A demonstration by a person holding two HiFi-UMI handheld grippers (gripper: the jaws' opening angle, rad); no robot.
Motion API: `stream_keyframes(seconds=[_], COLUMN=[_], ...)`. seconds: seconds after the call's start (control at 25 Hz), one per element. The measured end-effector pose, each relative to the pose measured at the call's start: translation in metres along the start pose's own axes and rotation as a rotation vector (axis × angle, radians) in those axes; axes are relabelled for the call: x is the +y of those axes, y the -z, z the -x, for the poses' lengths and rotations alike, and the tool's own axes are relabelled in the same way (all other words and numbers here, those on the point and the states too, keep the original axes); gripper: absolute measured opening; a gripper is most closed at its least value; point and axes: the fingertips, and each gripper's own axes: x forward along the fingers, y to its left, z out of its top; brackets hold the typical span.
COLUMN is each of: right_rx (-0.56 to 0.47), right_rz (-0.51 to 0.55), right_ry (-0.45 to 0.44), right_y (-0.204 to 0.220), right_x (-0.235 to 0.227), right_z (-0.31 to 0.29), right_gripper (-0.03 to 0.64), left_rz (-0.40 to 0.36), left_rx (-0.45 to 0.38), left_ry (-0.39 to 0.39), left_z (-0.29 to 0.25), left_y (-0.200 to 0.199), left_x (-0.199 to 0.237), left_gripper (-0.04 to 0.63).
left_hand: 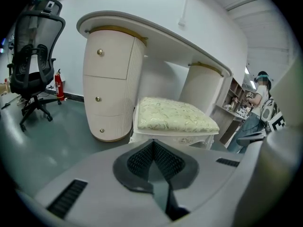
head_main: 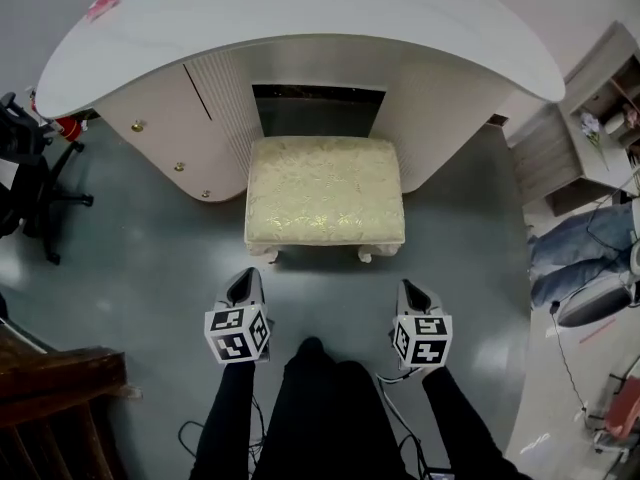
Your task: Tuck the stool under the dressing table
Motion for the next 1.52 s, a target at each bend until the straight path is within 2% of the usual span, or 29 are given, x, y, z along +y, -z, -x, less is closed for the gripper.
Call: stream_keyframes(seconds=[0.2, 0.48, 0.72, 0.88, 1.12, 1.52], right_rx=[-0.001, 0.018, 0.048, 0.056, 0.048, 0.023], right_rz=[0.013, 0.063, 0.016, 0.024, 0.021, 0.006], right_ry=[0.009, 0.029, 0.000, -0.010, -0.015, 0.012], right_y=[0.033, 0.077, 0.099, 0.102, 0.093, 0.079], right_x=[-0.010, -0.018, -0.019, -0.019, -0.014, -0.018], right_z=[-0.049, -0.110, -0.143, -0.161, -0.180, -0.188], right_gripper=[0.004, 0.003, 0.004, 0.005, 0.004, 0.005], left_rz=[-0.027, -0.008, 0.027, 0.041, 0.017, 0.003], left_rx=[-0.008, 0.042, 0.078, 0.094, 0.107, 0.121], left_ry=[-0.005, -0.029, -0.052, -0.051, -0.046, -0.025], left_z=[-0.037, -0.081, -0.106, -0.121, -0.137, -0.142], left_y=[0.035, 0.094, 0.121, 0.127, 0.123, 0.119], left_x=[0.014, 0.048, 0.068, 0.071, 0.069, 0.071], left_gripper=[0.008, 0.008, 0.008, 0.008, 0.008, 0.008])
